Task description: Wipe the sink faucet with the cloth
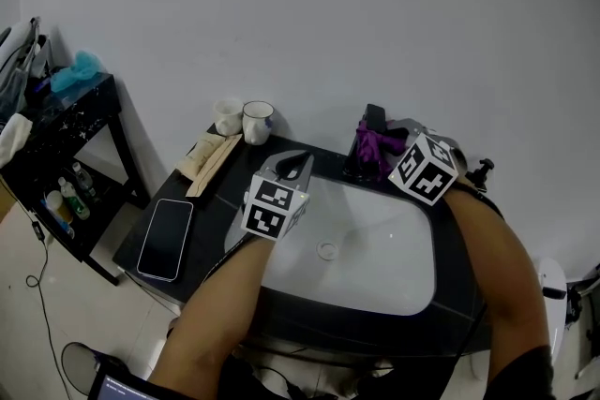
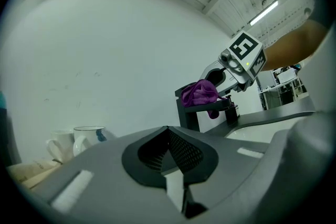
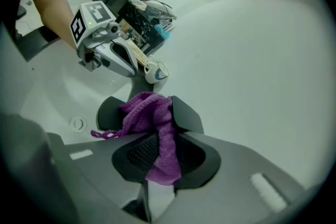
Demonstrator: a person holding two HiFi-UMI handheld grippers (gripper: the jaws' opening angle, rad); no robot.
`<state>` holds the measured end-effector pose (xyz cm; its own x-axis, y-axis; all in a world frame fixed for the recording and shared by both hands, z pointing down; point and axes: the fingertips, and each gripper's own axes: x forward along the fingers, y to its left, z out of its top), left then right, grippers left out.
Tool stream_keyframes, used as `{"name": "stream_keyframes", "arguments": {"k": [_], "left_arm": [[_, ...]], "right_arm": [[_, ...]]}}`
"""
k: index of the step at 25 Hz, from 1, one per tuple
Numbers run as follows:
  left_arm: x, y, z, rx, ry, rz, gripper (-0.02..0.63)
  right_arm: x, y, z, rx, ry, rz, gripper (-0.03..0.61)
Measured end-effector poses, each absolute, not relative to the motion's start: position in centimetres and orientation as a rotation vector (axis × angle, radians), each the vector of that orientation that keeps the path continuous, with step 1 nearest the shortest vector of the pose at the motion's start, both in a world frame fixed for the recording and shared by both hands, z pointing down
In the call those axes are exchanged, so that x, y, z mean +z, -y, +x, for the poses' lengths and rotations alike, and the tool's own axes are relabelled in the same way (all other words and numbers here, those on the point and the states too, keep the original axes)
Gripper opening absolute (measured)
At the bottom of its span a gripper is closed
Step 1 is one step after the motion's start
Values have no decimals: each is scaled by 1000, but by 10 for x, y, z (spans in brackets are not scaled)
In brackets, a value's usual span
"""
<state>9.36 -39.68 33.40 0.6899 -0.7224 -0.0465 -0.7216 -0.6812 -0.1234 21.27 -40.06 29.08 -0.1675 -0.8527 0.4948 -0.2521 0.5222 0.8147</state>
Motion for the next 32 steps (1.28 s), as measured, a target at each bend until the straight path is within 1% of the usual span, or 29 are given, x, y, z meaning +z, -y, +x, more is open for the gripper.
{"name": "stream_keyframes", "arguments": {"k": [11,22,32], "left_arm": [[336,398,92,-12,-1192,-2772,17],[341,396,92,-72,-1194,-2741,17],[340,386,87,-80,-1200,-2730,17]], "right_arm": [[300,387,207,-751,1672,842,80],[306,343,189,-825,1621,679,80],[313,296,179,-790,1669,573,84]]}}
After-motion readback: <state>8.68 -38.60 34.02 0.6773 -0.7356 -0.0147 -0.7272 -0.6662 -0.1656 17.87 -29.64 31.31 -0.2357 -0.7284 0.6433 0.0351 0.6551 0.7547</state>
